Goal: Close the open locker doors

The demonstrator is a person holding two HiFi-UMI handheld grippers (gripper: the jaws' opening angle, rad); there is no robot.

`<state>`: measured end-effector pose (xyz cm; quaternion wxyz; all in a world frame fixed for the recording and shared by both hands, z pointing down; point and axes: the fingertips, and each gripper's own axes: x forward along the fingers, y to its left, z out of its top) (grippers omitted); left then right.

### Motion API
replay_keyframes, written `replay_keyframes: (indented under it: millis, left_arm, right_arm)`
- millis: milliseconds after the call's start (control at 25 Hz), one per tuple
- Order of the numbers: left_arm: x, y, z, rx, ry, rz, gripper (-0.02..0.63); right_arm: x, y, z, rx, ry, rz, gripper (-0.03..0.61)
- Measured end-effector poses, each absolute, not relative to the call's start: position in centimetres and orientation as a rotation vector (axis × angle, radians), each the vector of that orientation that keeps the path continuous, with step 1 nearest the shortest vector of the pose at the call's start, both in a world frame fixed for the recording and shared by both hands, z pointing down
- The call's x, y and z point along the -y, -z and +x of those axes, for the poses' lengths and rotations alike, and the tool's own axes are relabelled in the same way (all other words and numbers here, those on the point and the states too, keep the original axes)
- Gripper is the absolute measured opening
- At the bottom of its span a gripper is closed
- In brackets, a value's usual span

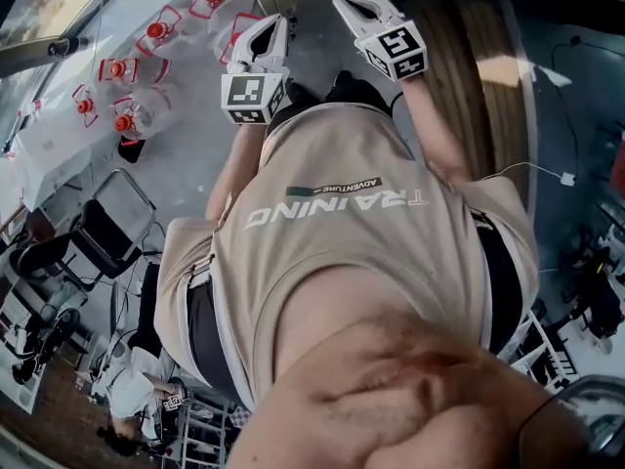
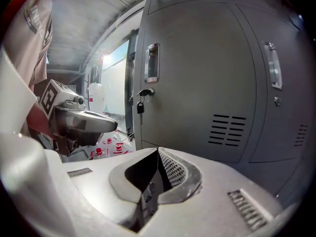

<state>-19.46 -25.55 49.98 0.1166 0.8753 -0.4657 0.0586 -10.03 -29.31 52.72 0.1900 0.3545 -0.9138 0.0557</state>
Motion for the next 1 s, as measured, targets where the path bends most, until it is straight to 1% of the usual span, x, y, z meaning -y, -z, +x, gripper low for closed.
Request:
replay_keyframes:
  millis: [240, 400, 640, 1000]
  left_arm:
    - [25.1, -49.2, -15.1, 1.360, -0.173, 2.588, 0.000]
    - [24.9, -47.6, -12.9, 1.437, -0.180, 2.583, 0.000]
    - [25.2, -44.9, -11.8, 1.618, -0.192, 2.544, 0.000]
    - [24.4, -43.1, -11.0, 1.801, -0.261, 2.467, 0.000]
  right_arm:
    - [27.8, -51.3, -6.6, 2.599, -0.127, 0.998, 0.015]
    - [27.5, -49.0, -4.0, 2.653, -0.094, 1.019, 0.015]
    - [27.1, -47.4, -1.9, 2.700, 0.003, 0.894, 0.015]
    - [26.7, -46.2, 0.4, 2.842, -0.078, 0.757, 0.014]
